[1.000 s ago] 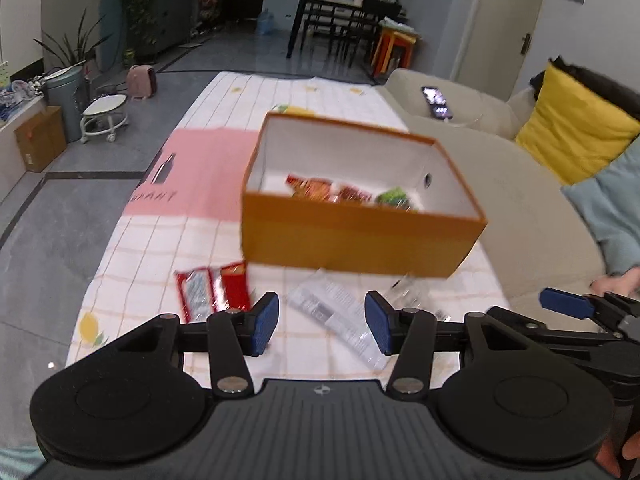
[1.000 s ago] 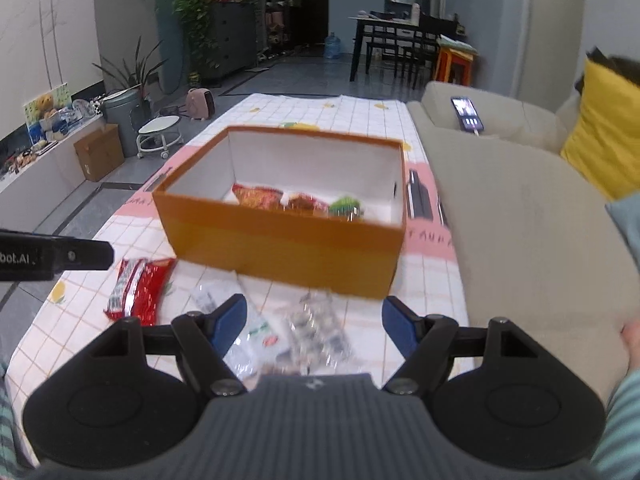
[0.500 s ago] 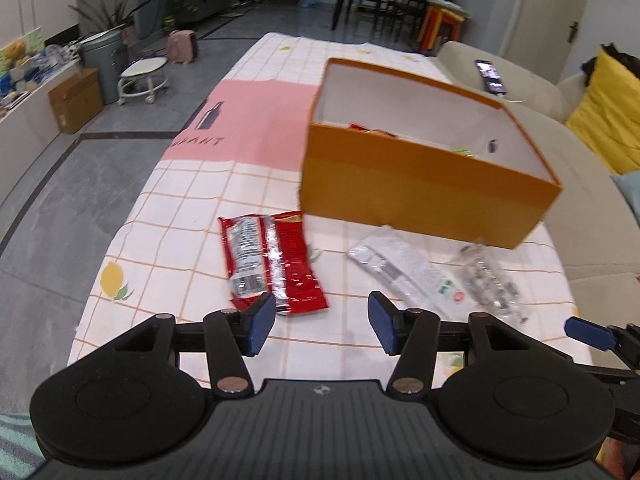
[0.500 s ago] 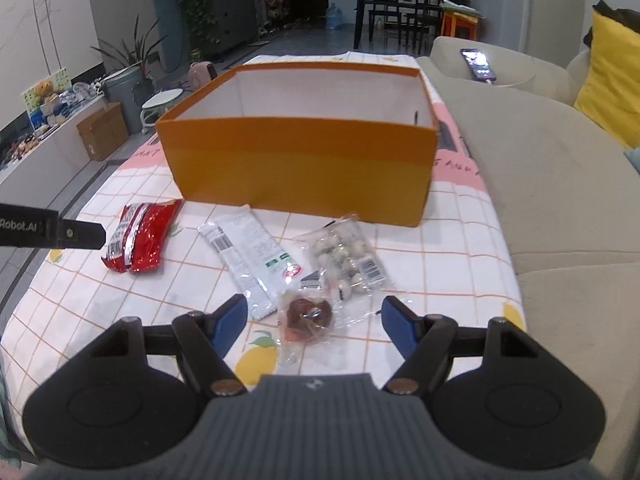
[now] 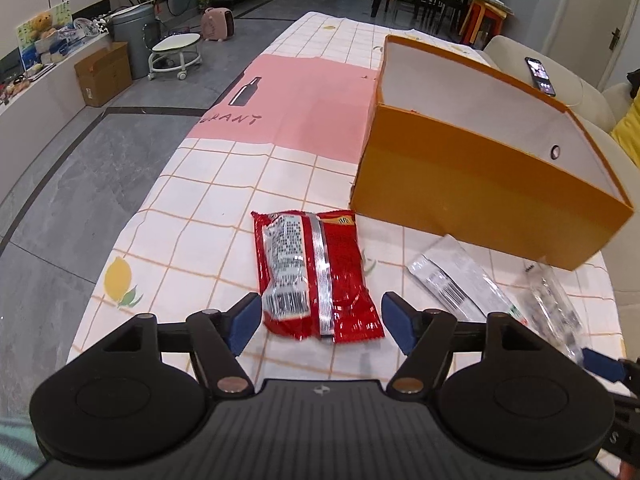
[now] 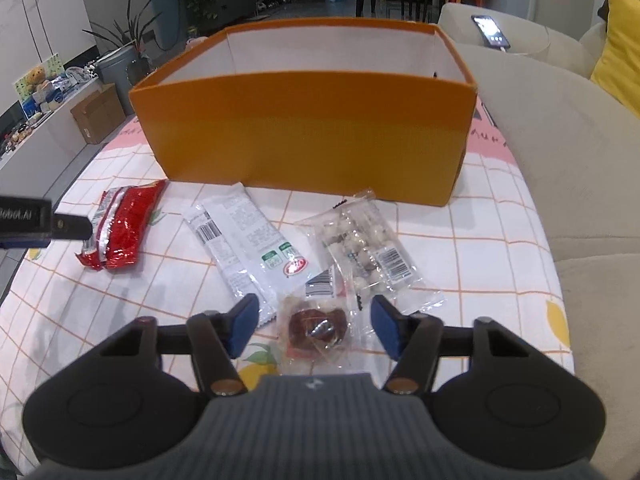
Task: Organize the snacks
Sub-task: 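Withdraw both tools from the box back toward the remaining snacks, then grasp the red chip bag with the left gripper while the right grasps the dark round packet, then lift both held snacks and carry them over the orange box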
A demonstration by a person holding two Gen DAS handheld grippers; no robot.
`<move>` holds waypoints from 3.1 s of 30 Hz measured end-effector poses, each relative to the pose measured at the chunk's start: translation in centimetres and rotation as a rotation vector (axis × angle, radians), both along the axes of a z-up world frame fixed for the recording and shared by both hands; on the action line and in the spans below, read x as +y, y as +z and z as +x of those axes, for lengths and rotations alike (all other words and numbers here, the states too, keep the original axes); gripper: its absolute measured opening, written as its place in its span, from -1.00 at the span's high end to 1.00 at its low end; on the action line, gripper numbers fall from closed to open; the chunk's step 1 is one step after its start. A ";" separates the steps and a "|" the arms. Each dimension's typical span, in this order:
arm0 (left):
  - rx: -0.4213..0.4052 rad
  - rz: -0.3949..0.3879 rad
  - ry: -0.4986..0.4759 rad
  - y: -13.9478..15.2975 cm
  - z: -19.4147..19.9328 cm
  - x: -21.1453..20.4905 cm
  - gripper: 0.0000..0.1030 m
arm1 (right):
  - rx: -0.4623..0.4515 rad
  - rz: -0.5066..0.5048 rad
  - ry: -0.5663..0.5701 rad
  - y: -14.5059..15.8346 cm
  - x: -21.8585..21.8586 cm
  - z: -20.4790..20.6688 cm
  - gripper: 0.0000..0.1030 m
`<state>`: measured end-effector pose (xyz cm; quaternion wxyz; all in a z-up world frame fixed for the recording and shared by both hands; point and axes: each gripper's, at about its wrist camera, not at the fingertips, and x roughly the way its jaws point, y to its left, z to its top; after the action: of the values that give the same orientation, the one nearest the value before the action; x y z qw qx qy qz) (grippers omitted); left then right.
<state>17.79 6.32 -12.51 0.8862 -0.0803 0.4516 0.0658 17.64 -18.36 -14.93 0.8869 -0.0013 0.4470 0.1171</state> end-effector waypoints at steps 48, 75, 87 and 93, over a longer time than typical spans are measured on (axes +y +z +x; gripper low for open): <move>0.042 0.119 -0.133 -2.1 1.9 -3.4 -0.54 | -0.001 0.020 0.060 -0.5 -0.1 0.1 0.34; -0.023 0.034 -0.302 5.3 -6.5 -8.0 -0.54 | -0.057 0.017 0.067 5.3 -1.7 -5.5 0.34; -0.131 0.027 -0.311 8.5 -6.6 -8.3 -0.54 | -0.163 0.041 0.005 9.9 -3.6 -6.4 0.34; -0.174 0.023 -0.320 10.5 -4.6 -8.0 -0.54 | -0.201 0.063 -0.004 12.2 -4.2 -4.6 0.34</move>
<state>13.24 -1.69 -2.01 0.9220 -0.0026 0.3793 -0.0780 13.05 -22.60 -2.77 0.9271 0.0157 0.3518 0.1285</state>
